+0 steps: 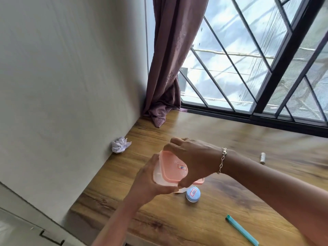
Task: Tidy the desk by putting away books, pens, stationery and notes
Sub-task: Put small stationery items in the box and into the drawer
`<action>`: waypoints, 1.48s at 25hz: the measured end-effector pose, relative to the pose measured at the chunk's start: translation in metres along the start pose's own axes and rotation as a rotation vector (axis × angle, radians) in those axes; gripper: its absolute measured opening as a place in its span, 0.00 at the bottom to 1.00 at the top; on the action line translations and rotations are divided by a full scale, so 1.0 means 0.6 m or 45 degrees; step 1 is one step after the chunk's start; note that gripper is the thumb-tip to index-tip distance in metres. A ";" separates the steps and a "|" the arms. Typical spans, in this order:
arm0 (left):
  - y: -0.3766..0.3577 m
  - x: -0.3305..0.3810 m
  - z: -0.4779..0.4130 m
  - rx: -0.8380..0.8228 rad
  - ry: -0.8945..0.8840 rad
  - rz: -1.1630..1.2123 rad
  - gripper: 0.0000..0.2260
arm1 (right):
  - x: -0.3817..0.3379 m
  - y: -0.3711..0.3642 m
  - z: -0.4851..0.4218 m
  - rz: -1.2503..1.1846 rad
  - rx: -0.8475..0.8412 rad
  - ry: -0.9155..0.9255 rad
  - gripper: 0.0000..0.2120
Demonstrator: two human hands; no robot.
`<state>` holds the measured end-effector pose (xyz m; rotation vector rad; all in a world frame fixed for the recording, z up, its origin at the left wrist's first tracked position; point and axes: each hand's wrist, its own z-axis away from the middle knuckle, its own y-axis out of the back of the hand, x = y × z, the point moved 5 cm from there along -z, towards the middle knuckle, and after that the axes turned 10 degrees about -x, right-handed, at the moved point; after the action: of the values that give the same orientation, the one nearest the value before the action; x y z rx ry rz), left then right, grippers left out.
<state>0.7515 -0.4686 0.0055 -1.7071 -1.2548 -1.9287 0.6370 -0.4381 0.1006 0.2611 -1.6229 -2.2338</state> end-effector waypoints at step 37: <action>-0.035 -0.009 -0.060 0.186 -0.188 0.221 0.32 | 0.208 -0.283 0.090 -1.693 0.638 -0.520 0.45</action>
<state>0.7142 -0.4848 -0.0055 -1.8431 -1.2191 -1.5989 0.4722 -0.3945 -0.0344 1.4589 -2.7339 -2.7248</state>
